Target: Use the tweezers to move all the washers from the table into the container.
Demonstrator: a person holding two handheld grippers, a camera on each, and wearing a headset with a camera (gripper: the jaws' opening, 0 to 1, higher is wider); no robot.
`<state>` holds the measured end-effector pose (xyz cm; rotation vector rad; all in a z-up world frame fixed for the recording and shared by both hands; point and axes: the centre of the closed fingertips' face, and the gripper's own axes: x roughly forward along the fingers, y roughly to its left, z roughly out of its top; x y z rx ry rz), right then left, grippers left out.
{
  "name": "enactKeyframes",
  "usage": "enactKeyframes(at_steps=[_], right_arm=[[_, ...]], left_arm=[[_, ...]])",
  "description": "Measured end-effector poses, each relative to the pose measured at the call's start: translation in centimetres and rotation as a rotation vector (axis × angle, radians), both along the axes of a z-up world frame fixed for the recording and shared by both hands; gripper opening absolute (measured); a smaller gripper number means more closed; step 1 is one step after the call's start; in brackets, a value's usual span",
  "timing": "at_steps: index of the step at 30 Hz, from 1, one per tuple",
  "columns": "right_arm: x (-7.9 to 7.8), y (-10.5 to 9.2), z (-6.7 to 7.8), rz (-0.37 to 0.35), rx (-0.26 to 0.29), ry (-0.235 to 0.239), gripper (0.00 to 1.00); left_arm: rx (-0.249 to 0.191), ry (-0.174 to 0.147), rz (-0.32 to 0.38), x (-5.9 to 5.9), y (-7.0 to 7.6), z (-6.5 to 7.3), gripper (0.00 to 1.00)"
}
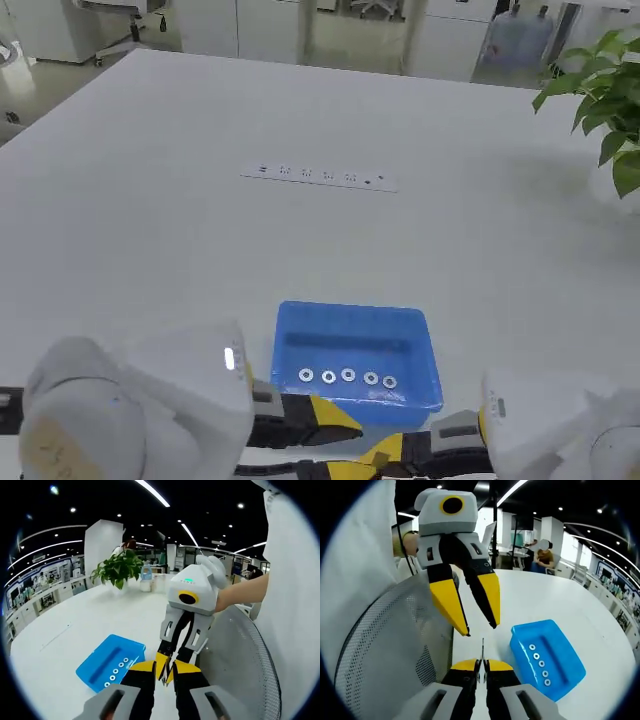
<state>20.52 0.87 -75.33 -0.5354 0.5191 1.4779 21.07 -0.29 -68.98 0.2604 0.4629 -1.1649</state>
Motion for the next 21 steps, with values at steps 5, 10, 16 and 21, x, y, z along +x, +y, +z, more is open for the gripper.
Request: enactKeyframes(at_steps=[5, 10, 16, 21], right_arm=[[-0.3, -0.2, -0.2, 0.012, -0.018, -0.002, 0.02], [-0.4, -0.2, -0.3, 0.033, -0.036, -0.014, 0.02], [0.0, -0.7, -1.0, 0.039, -0.081, -0.032, 0.02], [0.3, -1.0, -1.9, 0.028, -0.091, -0.014, 0.02]], left_arm=[[0.027, 0.009, -0.049, -0.4, -0.8, -0.6, 0.09], [0.09, -0.024, -0.096, -0.5, -1.3, -1.2, 0.0], [0.166, -0.039, -0.133, -0.6, -1.3, -2.5, 0.0], [0.228, -0.042, -0.129, -0.3, -0.7, -3.9, 0.0]])
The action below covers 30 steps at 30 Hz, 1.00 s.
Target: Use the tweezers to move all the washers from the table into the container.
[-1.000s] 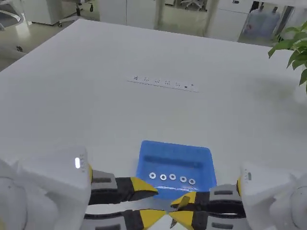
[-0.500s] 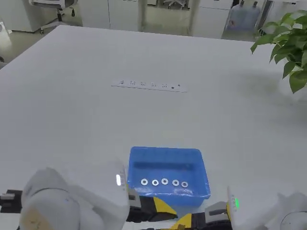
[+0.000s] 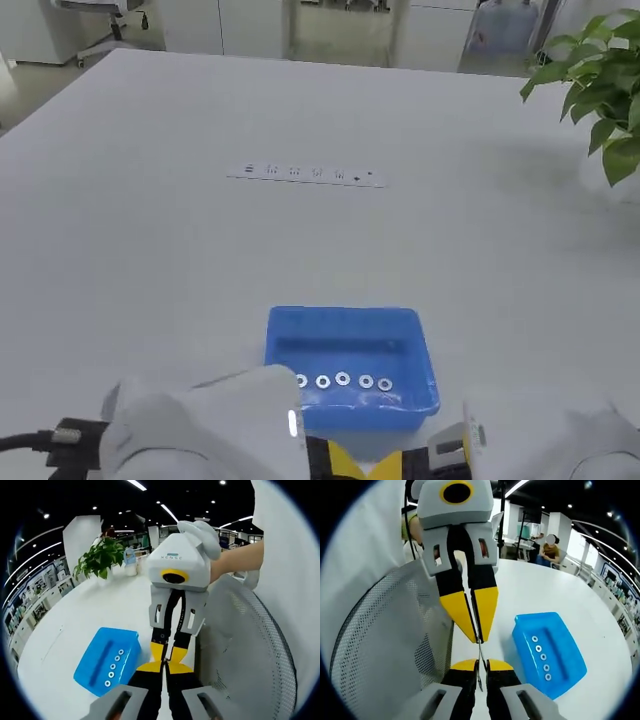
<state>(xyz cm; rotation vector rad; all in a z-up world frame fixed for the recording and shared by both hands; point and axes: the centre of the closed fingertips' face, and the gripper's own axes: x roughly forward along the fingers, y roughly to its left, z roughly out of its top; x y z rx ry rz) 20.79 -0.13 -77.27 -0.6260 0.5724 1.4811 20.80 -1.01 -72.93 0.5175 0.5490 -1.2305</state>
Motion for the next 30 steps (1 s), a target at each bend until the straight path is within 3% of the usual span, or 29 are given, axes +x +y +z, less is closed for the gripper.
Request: enactKeyframes(at_steps=[9, 12, 14, 19, 22, 25, 28, 30], right_arm=[[0.6, 0.6, -0.3, -0.083, 0.068, 0.066, 0.04], [1.1, 0.4, 0.0, -0.117, 0.08, 0.061, 0.09], [1.3, 0.1, 0.3, -0.156, 0.103, 0.082, 0.12], [1.6, -1.5, 0.3, -0.226, 0.118, 0.106, 0.14], [1.8, -2.7, 0.3, -0.279, 0.13, 0.11, 0.14], [2.1, -3.6, 0.5, -0.33, 0.147, 0.117, 0.15], [2.4, -4.3, 0.9, -0.382, 0.17, 0.127, 0.15], [2.9, -5.2, 1.0, -0.429, 0.171, 0.131, 0.16]], left_arm=[[0.03, 0.019, 0.031, 0.3, 1.0, -1.0, 0.0], [0.098, 0.011, 0.016, 0.3, 1.7, -2.0, 0.0], [0.122, 0.001, 0.004, 0.3, 2.2, -2.4, 0.0], [0.151, 0.018, -0.013, 0.4, 3.0, -3.1, 0.0], [0.191, 0.005, -0.046, 0.4, 3.4, -3.7, 0.0], [0.199, 0.012, -0.054, 0.6, 3.7, -4.1, 0.0], [0.211, 0.024, -0.056, 0.9, 3.9, -4.8, 0.0], [0.234, 0.056, -0.068, 0.9, 4.3, -5.6, 0.0]])
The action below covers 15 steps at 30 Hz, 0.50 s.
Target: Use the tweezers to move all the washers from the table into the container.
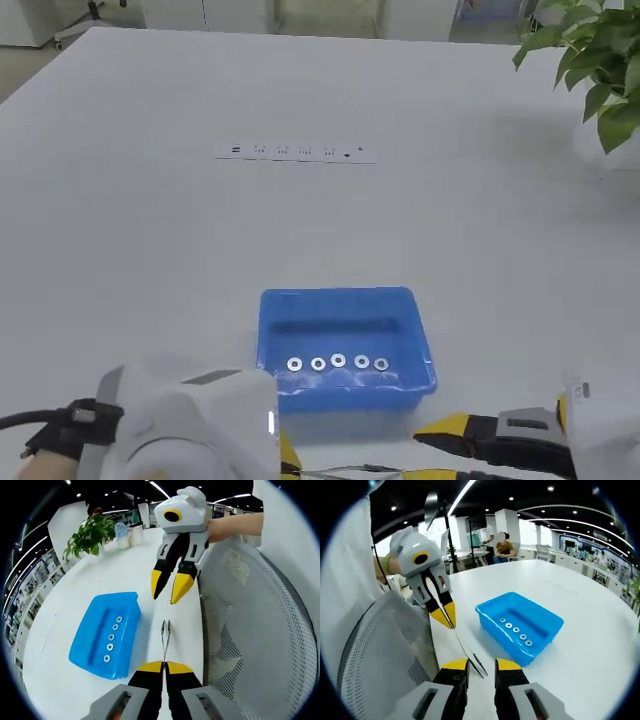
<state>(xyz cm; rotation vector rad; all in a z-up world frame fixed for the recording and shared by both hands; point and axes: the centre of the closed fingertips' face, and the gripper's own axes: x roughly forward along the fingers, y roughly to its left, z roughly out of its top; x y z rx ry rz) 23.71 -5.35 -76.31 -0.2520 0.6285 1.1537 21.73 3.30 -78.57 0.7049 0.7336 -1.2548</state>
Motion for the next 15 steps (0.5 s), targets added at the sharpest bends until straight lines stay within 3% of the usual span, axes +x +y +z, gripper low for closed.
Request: enactKeyframes(at_steps=[3, 8, 15], right_arm=[[1.0, -1.5, 0.7, -0.074, 0.016, -0.014, 0.17], [2.3, -3.6, 1.9, -0.188, 0.06, -0.028, 0.18], [3.1, -5.0, 2.9, -0.327, 0.135, -0.023, 0.2]], left_arm=[[0.039, 0.018, -0.006, 0.5, 0.6, -1.3, 0.0], [0.059, 0.048, -0.018, 0.5, 0.7, -2.3, 0.0], [0.105, 0.072, -0.016, 0.6, 1.1, -3.5, 0.0]])
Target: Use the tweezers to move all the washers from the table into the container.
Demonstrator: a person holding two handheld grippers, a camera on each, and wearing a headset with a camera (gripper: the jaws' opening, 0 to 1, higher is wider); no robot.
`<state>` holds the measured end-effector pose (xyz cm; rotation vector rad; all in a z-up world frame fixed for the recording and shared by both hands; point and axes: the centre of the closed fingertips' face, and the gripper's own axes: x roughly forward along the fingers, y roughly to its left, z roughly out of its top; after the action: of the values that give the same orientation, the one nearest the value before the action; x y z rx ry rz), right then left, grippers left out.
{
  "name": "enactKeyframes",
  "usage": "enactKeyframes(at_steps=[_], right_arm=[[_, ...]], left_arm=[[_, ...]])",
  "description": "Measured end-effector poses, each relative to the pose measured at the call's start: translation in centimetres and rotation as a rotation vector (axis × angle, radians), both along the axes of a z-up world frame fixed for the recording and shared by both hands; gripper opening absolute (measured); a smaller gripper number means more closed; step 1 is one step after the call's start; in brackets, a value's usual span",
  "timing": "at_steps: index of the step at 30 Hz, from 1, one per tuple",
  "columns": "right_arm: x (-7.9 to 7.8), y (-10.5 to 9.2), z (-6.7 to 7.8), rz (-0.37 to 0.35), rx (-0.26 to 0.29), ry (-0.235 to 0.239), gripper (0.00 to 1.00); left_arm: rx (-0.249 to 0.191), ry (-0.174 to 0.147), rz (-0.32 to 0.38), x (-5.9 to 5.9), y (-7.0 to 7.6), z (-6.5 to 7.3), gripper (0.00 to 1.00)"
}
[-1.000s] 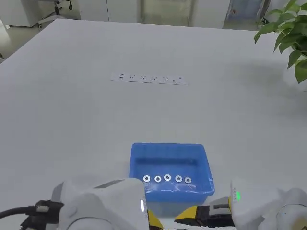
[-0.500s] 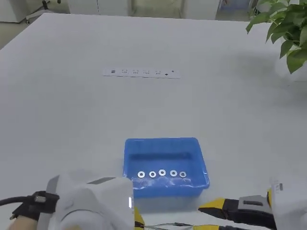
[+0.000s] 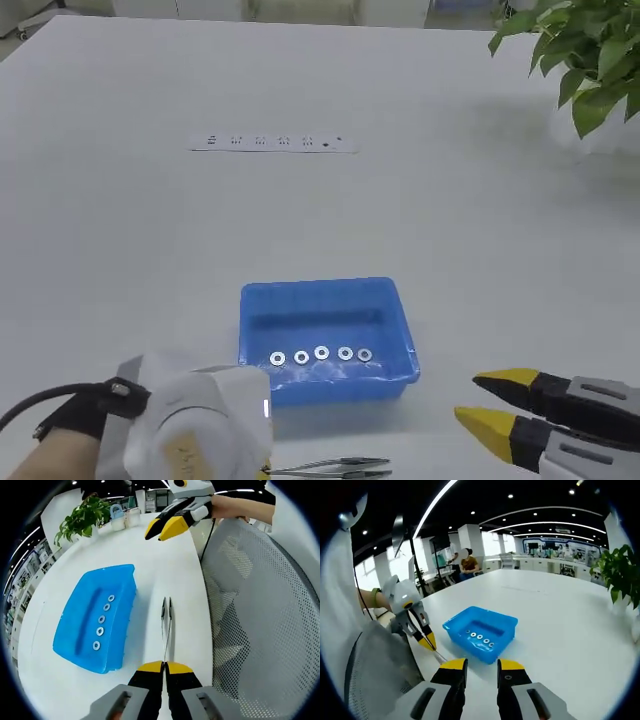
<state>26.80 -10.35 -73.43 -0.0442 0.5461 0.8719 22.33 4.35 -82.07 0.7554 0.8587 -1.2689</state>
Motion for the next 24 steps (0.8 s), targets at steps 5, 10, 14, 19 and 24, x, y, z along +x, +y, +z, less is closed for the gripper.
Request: enactKeyframes(at_steps=[5, 10, 14, 19, 24], right_arm=[[0.1, -0.5, 0.9, -0.074, 0.061, -0.009, 0.23], [0.1, -1.4, 1.1, -0.119, 0.057, -0.014, 0.25], [0.3, -2.8, 1.3, -0.153, 0.055, -0.022, 0.26], [0.5, -4.1, 2.3, -0.194, 0.049, -0.053, 0.29], [0.7, -4.8, 3.2, -0.22, 0.03, -0.086, 0.34]], left_arm=[[0.045, 0.003, -0.012, -0.1, 0.2, -0.6, 0.0], [0.072, 0.006, -0.007, 0.0, 0.5, -0.8, 0.0], [0.077, 0.006, -0.003, 0.1, 0.5, -0.8, 0.0], [0.065, 0.003, 0.027, 0.2, 0.6, -0.7, 0.0], [0.024, 0.001, 0.109, 0.3, 0.8, 0.3, 0.03]])
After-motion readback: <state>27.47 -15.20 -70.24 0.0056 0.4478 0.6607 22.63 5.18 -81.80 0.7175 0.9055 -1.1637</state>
